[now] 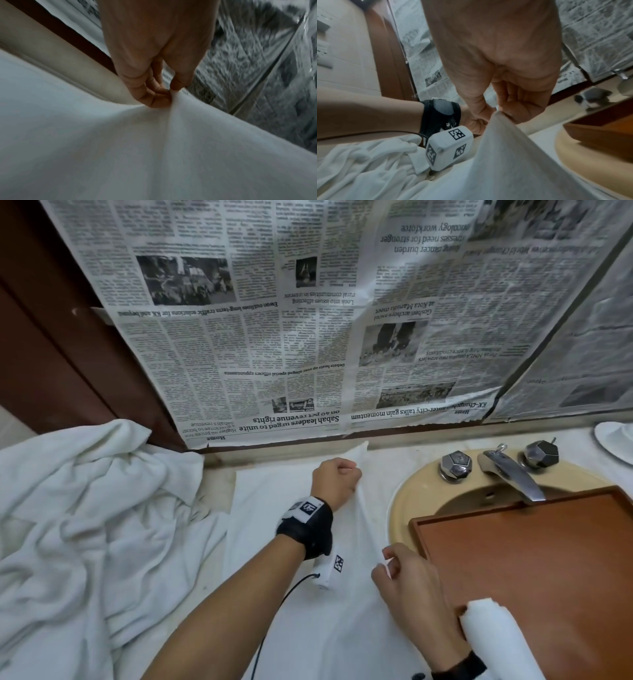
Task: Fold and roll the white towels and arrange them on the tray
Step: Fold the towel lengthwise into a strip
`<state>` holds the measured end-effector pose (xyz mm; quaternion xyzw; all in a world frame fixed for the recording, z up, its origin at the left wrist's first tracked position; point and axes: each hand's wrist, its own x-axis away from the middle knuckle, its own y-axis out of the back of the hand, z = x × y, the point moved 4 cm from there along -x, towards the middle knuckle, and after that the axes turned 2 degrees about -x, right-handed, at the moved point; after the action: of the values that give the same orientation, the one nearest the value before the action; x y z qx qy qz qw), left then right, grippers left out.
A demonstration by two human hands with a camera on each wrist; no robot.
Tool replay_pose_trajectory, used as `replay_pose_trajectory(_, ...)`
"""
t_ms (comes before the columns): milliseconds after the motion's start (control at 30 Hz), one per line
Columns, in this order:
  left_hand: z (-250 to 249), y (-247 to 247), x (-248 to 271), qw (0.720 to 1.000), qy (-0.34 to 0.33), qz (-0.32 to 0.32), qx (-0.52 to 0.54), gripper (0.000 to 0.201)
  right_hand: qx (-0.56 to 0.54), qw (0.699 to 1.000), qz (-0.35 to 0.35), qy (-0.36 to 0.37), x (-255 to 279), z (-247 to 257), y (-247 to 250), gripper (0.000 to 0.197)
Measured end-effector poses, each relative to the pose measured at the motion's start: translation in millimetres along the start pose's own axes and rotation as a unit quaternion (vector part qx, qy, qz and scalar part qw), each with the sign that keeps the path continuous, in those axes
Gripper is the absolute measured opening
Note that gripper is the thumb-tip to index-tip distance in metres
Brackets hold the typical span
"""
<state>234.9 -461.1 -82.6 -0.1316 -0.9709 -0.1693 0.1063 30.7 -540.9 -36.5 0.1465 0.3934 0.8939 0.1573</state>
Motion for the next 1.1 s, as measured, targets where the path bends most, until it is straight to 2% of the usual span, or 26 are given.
replay_pose_trajectory(100, 12.8, 44.2, 3.0, 0.998, 0.015, -0.016, 0.06, 0.008, 0.007, 0.998, -0.001, 0.06, 7.2, 34.6, -12.8, 0.002)
replay_pose_trajectory(167, 27.1, 80.1, 4.6, 0.997, 0.018, -0.033, 0.068, 0.01, 0.047, 0.994, 0.028, 0.09, 9.2, 59.2, -33.1, 0.009)
replay_pose_trajectory(300, 60.2, 145.4, 5.7, 0.996, 0.027, -0.062, 0.059, 0.011, 0.121, 0.983, 0.07, 0.117, 5.8, 106.8, -79.4, 0.016)
replay_pose_trajectory(433, 96.4, 181.3, 3.8, 0.989, 0.073, -0.124, 0.01, 0.008, 0.166, 0.969, 0.139, 0.116, 3.2, 130.6, -131.8, 0.019)
replay_pose_trajectory(533, 116.5, 192.3, 5.8, 0.982, 0.095, -0.15, -0.069, 0.007, 0.174, 0.965, 0.146, 0.128, 2.6, 135.1, -159.2, 0.014)
replay_pose_trajectory(667, 128.6, 198.0, 8.7, 0.969, 0.109, -0.175, -0.133, 0.011, 0.177, 0.956, 0.207, 0.111, 5.1, 131.0, -180.6, 0.023)
replay_pose_trajectory(767, 126.3, 198.1, 6.7, 0.967, 0.1, -0.156, -0.176, 0.022, 0.161, 0.959, 0.205, 0.111, 5.0, 130.8, -182.8, 0.013)
replay_pose_trajectory(833, 125.4, 197.6, 4.1, 0.963, 0.096, -0.142, -0.209, 0.019, 0.157, 0.958, 0.212, 0.11, 6.7, 130.3, -185.1, 0.009)
replay_pose_trajectory(900, 124.5, 198.0, 3.8, 0.962, 0.084, -0.139, -0.219, 0.011, 0.154, 0.961, 0.201, 0.113, 6.6, 128.2, -186.0, 0.007)
replay_pose_trajectory(967, 123.4, 198.6, 6.3, 0.965, 0.074, -0.14, -0.211, 0.012, 0.153, 0.963, 0.184, 0.121, 6.3, 127.0, -185.5, 0.007)
replay_pose_trajectory(1100, 125.0, 197.6, 11.7, 0.968, 0.065, -0.138, -0.197, 0.012, 0.148, 0.964, 0.169, 0.14, 10.3, 122.7, -188.4, 0.022)
